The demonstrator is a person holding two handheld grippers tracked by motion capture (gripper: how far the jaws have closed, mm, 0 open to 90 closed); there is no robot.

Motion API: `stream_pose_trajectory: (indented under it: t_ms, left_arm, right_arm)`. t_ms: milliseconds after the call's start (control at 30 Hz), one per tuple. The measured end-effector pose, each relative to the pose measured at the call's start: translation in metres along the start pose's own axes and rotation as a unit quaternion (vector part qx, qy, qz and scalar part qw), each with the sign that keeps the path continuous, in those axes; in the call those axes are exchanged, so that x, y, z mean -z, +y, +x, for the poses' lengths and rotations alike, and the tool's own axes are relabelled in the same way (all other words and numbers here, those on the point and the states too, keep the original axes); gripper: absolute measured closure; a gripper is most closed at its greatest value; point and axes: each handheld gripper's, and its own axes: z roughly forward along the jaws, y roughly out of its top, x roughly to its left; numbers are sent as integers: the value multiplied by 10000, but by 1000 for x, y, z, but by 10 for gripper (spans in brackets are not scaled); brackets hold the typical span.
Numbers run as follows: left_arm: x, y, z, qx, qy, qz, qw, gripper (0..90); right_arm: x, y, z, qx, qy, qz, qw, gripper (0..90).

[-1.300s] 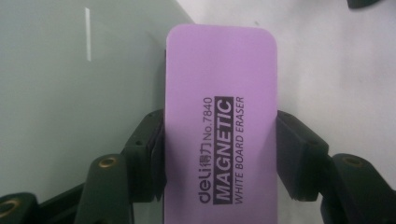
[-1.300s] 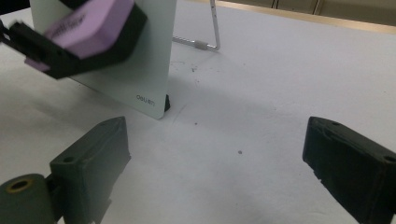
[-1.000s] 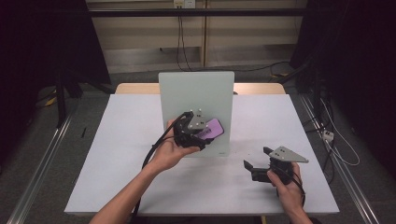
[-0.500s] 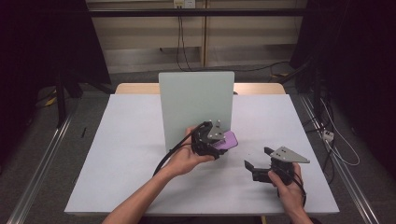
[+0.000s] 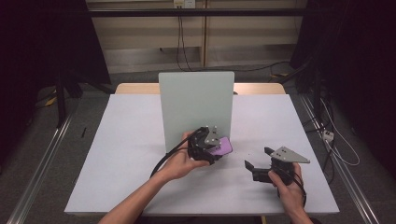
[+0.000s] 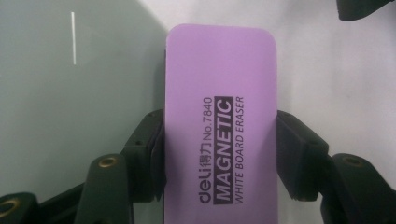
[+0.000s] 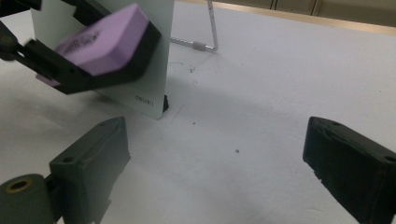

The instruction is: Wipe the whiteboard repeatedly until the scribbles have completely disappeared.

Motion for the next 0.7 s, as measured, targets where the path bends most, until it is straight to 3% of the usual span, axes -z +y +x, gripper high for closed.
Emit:
stream_pose_trajectory:
  t_ms: [267, 467, 700]
  left_arm:
    - [19, -10, 6, 216, 201, -162, 9994, 409]
    - [37, -16, 14, 432, 372, -365, 9977, 409]
    - [55, -24, 22, 678, 327, -529, 9958, 409]
  right_arm:
    - [-1, 0, 0, -1, -7, 19, 10000, 73]
    - [-2, 0, 0, -44, -31, 37, 10000, 73]
    - [-2, 0, 2, -43, -45, 65, 10000, 73]
